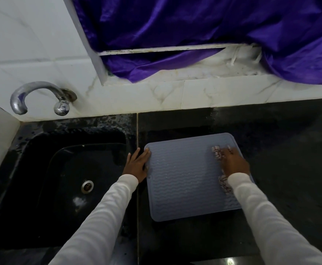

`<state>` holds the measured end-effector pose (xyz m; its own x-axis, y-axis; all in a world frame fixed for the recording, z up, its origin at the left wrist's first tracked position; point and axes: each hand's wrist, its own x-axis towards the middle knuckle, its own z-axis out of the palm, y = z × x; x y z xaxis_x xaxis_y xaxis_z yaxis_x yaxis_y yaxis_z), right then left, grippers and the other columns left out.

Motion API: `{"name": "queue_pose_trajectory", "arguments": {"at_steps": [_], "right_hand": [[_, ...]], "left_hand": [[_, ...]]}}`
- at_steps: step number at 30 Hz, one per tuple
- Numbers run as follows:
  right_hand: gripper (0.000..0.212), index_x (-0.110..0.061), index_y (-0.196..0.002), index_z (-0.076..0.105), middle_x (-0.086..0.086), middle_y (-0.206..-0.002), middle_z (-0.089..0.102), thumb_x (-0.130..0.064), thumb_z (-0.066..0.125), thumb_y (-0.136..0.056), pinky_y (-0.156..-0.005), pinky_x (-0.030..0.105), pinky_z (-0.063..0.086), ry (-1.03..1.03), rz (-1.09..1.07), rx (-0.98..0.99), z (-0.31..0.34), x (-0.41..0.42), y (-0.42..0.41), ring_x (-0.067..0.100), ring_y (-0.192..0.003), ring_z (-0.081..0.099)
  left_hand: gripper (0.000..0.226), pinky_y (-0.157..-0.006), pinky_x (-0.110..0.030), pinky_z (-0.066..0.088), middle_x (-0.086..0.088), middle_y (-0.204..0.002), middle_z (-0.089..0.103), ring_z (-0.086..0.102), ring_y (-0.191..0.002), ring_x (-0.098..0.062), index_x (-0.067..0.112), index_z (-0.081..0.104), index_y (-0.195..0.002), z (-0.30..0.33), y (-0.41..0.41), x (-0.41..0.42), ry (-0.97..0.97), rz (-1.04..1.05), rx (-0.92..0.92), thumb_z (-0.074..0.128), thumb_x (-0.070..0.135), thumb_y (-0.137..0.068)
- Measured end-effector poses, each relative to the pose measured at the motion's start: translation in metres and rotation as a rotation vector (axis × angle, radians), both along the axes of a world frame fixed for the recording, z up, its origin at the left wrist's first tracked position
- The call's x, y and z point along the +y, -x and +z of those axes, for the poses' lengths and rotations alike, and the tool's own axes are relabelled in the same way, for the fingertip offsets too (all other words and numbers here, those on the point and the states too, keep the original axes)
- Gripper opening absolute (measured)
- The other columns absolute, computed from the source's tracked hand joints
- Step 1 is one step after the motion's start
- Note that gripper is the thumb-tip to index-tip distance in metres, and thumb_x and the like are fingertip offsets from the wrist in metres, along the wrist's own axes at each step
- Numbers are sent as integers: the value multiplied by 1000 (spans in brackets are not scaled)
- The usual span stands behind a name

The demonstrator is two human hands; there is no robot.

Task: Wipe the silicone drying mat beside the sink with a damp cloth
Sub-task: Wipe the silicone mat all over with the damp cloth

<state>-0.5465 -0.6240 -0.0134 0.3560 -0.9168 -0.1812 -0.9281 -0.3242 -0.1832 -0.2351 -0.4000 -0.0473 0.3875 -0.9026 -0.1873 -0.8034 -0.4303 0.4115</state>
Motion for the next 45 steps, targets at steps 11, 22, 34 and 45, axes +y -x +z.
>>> {"name": "queue_pose_trajectory", "arguments": {"at_steps": [11,22,34,45], "right_hand": [[29,-19,-118,59,17,-120,51,-32,50,-94,-78,45,48,-16,-116,-3,13,-13,30,45,-93,61],[25,-29,-97,53,-6,-103,61,-49,61,-86,-75,32,50,-81,68,-628,41,98,-107,15,-88,60],[48,-16,-143,40,14,-151,32,-14,50,-95,-91,50,51,6,427,-112,-25,166,-185,35,-134,38],[61,-24,-152,21,5,-162,4,-25,45,-96,-94,45,48,28,373,16,-15,76,-87,37,-114,58]], "left_hand": [[66,-120,-44,-10,12,-162,10,-4,-150,-16,27,22,-154,8,-1,-7,-59,-19,-43,46,11,-94],[70,-120,-42,-5,6,-162,12,3,-150,-18,22,22,-154,13,-6,-11,-49,-27,-34,48,6,-91],[62,-120,-50,-5,8,-163,8,-5,-150,-17,22,14,-155,1,7,5,-106,2,-135,40,27,-98],[61,-119,-52,-6,8,-162,-12,-10,-150,-18,23,-1,-156,2,4,9,-153,-52,-188,26,25,-101]]}}
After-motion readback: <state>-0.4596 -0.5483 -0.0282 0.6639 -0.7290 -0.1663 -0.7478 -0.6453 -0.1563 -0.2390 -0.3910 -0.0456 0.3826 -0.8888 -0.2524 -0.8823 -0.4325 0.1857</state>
